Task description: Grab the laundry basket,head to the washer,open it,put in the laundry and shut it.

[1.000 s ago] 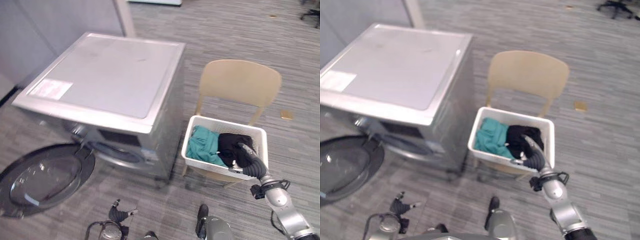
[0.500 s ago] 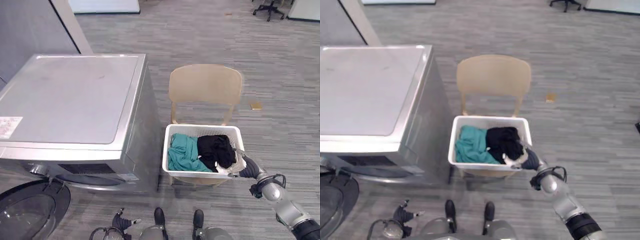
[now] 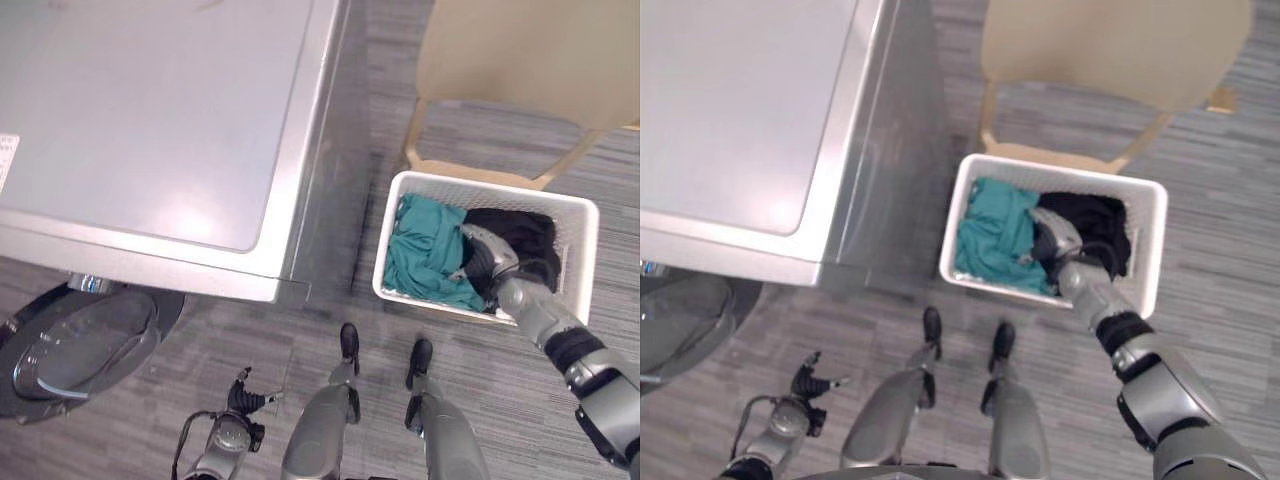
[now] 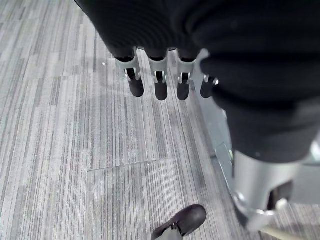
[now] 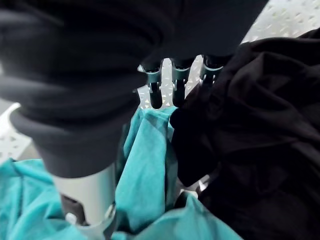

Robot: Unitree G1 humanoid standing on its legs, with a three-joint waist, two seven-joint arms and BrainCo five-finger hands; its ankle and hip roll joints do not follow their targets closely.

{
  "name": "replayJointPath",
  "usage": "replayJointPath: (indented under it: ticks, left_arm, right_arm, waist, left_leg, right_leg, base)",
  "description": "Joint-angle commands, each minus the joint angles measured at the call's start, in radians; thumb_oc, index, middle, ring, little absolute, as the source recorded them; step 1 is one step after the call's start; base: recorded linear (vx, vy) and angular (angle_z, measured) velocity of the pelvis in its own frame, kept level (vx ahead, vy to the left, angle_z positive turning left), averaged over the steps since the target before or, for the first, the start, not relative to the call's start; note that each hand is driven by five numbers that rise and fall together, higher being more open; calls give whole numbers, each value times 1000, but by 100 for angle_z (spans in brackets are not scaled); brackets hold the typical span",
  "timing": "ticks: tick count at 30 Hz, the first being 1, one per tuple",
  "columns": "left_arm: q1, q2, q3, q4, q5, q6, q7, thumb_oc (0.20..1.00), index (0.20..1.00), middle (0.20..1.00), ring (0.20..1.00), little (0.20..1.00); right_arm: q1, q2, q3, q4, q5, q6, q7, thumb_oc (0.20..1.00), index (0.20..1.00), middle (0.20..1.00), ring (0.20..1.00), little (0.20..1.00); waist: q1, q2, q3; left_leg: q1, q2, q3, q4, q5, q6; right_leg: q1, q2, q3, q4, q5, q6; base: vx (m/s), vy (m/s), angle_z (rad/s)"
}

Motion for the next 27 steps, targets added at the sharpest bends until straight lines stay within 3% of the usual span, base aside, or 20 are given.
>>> replayJointPath:
  ticks: [1, 5, 6, 7, 13, 17, 21, 27]
  left_arm:
    - [-38, 49, -31, 5, -61, -35, 34, 1000, 1000, 1000, 1000, 1000]
    - [-64, 53, -45, -4, -76, -40, 36, 1000, 1000, 1000, 1000, 1000]
    - [-78, 53, -53, -4, -74, -37, 37, 1000, 1000, 1000, 1000, 1000]
    - [-86, 52, -57, -2, -76, -35, 35, 1000, 1000, 1000, 1000, 1000]
    - [-92, 44, -61, -5, -69, -21, 24, 1000, 1000, 1000, 1000, 1000]
    - [-71, 35, -40, -21, -61, -4, 17, 1000, 1000, 1000, 1000, 1000]
    - [-18, 19, 3, -28, -36, 23, 3, 1000, 1000, 1000, 1000, 1000]
    - [54, 9, 65, -10, -5, 51, -20, 1000, 1000, 1000, 1000, 1000]
  right_arm:
    - [-94, 4, 43, 78, -25, 8, -46, 1000, 1000, 1000, 1000, 1000]
    - [-131, 31, 63, 148, -10, 18, -42, 1000, 1000, 1000, 1000, 1000]
    - [-124, 58, 46, 170, 32, 22, -38, 796, 796, 796, 796, 796]
    - [-119, 70, 34, 177, 59, 24, -35, 200, 200, 200, 200, 200]
    - [-27, 93, -56, 80, 195, 7, -28, 200, 200, 200, 200, 200]
    - [76, 98, -147, -89, 274, -18, -27, 200, 200, 200, 200, 200]
    - [254, 120, -262, -331, 360, -60, 8, 200, 200, 200, 200, 200]
    - [438, 128, -386, -542, 432, -92, 76, 200, 200, 200, 200, 200]
  waist:
    - [32, -28, -6]
    - [51, -18, 7]
    - [59, -17, 11]
    - [63, -17, 12]
    - [61, -30, 4]
    - [44, -57, -16]
    - [8, -98, -65]
    - [-38, -124, -147]
  left_leg:
    - [-31, 0, -17, 35, -68, -70]
    - [-54, -6, -36, 30, -54, -74]
    - [-56, -9, -45, 23, -48, -76]
    - [-56, -12, -51, 20, -46, -77]
    - [-24, -15, -65, -1, -49, -79]
    - [19, -6, -55, -9, -64, -76]
    - [103, -5, -30, -11, -102, -61]
    - [202, -9, -4, 8, -157, -41]
  right_leg:
    - [-88, -41, 38, 80, -89, 55]
    - [-105, -49, 20, 88, -88, 56]
    - [-102, -51, 9, 87, -87, 58]
    - [-100, -51, 7, 85, -87, 59]
    - [-64, -52, -4, 66, -85, 65]
    - [-25, -48, -1, 48, -82, 70]
    - [53, -39, 18, 28, -85, 79]
    - [150, -33, 44, 10, -98, 88]
  base:
    - [-63, -18, 22]
    - [-34, -28, 28]
    - [-8, -31, 23]
    - [-8, -31, 20]
    - [6, -22, 16]
    - [31, -22, 8]
    - [107, -4, -2]
    - [117, 41, -19]
